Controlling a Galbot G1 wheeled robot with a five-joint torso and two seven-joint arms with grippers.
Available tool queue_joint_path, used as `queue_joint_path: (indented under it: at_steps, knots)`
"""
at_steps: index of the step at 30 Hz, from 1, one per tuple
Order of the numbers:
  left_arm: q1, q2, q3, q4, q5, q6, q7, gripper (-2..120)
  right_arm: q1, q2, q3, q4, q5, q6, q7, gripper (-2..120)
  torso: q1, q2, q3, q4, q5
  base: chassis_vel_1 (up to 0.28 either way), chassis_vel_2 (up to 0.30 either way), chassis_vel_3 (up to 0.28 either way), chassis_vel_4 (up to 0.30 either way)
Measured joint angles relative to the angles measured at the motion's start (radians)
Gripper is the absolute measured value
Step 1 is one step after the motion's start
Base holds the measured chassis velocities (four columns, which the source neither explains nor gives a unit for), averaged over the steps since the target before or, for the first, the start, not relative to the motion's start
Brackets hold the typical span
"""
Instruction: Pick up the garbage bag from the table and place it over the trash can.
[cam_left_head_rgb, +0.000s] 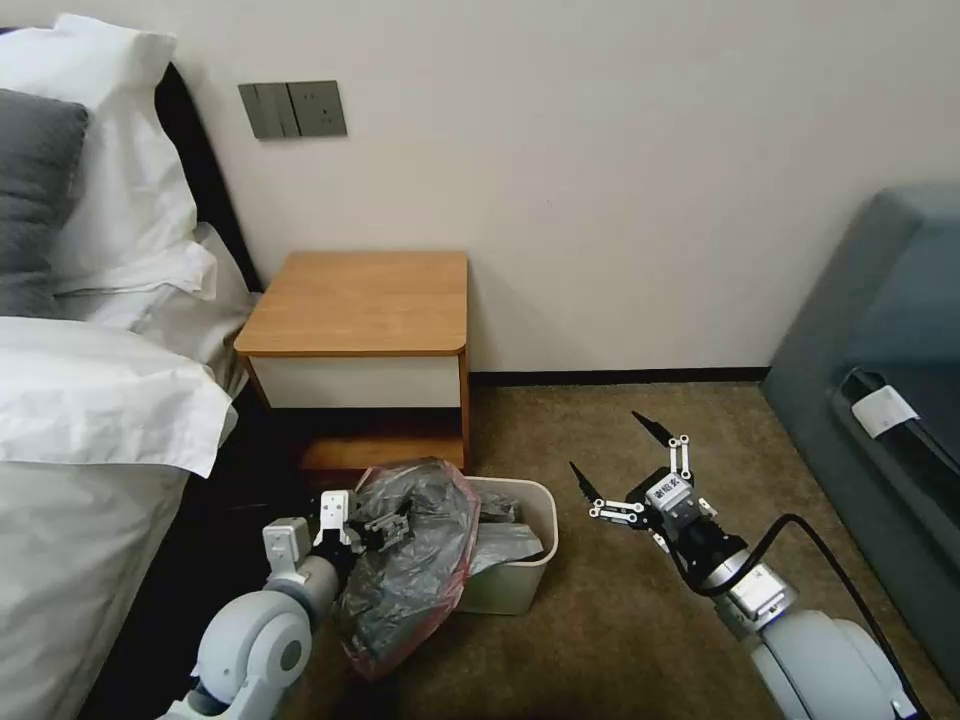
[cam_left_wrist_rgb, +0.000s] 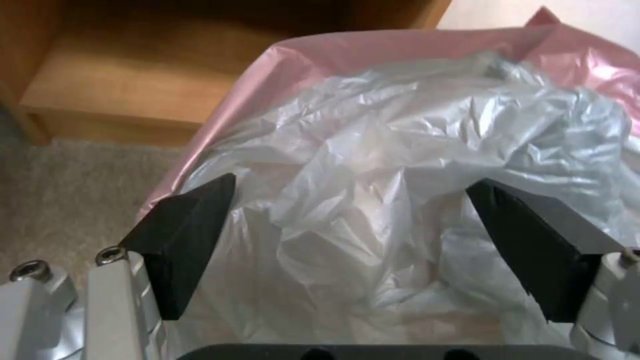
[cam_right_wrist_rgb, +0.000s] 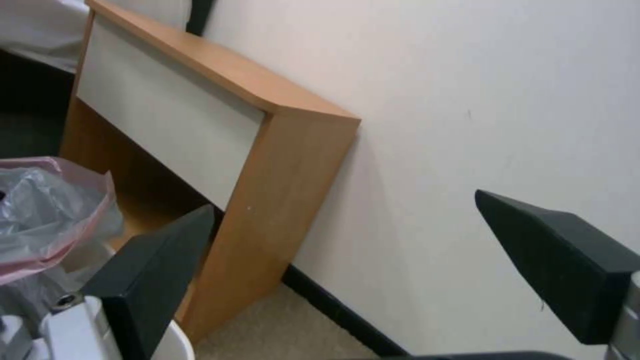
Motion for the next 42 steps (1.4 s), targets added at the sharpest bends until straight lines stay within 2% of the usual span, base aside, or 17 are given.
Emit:
queue_joint_path:
  at_steps: [8,11,14,15,18,23,24,25,34,35,38,42]
  knots:
    - [0.001,-0.005,-0.008,0.011,-0.014,0.012,-0.010,87,0.004,0.003,-0.003,-0.001,0.000,0.002,0.002,100,0.000,0.000,0.000,0.0000,0.0000,0.000,0.000,0.000,0.000]
    - [0.001,-0.007,-0.010,0.019,-0.012,0.022,0.006,87,0.005,0.005,-0.005,-0.004,-0.002,0.004,0.002,100,0.000,0.000,0.000,0.0000,0.0000,0.000,0.000,0.000,0.000]
    - [0.001,-0.007,-0.017,0.030,0.004,0.047,0.065,76,0.001,0.007,-0.005,-0.004,-0.003,0.010,0.003,100,0.000,0.000,0.000,0.0000,0.0000,0.000,0.000,0.000,0.000]
    - [0.001,-0.007,-0.017,0.030,0.004,0.047,0.065,76,0.001,0.007,-0.005,-0.004,-0.003,0.010,0.003,100,0.000,0.000,0.000,0.0000,0.0000,0.000,0.000,0.000,0.000]
    - [0.000,-0.006,-0.022,0.040,0.034,0.063,0.119,73,-0.003,0.008,-0.004,-0.001,-0.005,0.018,0.006,100,0.000,0.000,0.000,0.0001,0.0000,0.000,0.000,0.000,0.000]
    - [-0.011,-0.010,-0.022,0.050,0.044,0.067,0.127,71,-0.007,0.008,-0.003,0.005,-0.005,0.021,0.010,100,0.000,0.000,0.000,0.0000,0.0000,0.000,0.000,0.000,0.000]
    - [-0.015,-0.012,-0.022,0.053,0.045,0.069,0.127,61,-0.008,0.009,-0.003,0.008,-0.005,0.022,0.012,100,0.000,0.000,0.000,0.0000,-0.0001,0.000,0.000,0.000,0.000]
    - [-0.015,-0.012,-0.022,0.053,0.045,0.069,0.127,61,-0.008,0.009,-0.003,0.008,-0.005,0.022,0.012,100,0.000,0.000,0.000,0.0000,-0.0001,0.000,0.000,0.000,0.000]
    - [-0.016,-0.030,-0.019,0.085,0.062,0.078,0.133,24,-0.025,0.003,0.007,0.034,-0.005,0.030,0.021,100,0.000,0.000,0.000,0.0001,0.0002,0.000,0.000,0.000,0.000]
    - [-0.016,-0.030,-0.019,0.085,0.062,0.078,0.133,24,-0.025,0.003,0.007,0.034,-0.005,0.030,0.021,100,0.000,0.000,0.000,0.0001,0.0002,0.000,0.000,0.000,0.000]
    - [-0.012,-0.030,-0.021,0.085,0.069,0.076,0.130,11,-0.031,0.003,0.006,0.035,-0.009,0.032,0.021,100,0.000,0.000,0.000,-0.0001,-0.0001,0.000,0.000,0.000,0.000]
    - [-0.002,-0.032,-0.024,0.079,0.084,0.061,0.119,10,-0.033,0.003,0.004,0.036,-0.013,0.035,0.021,100,0.000,0.000,0.000,0.0000,-0.0002,0.000,0.000,0.000,0.000]
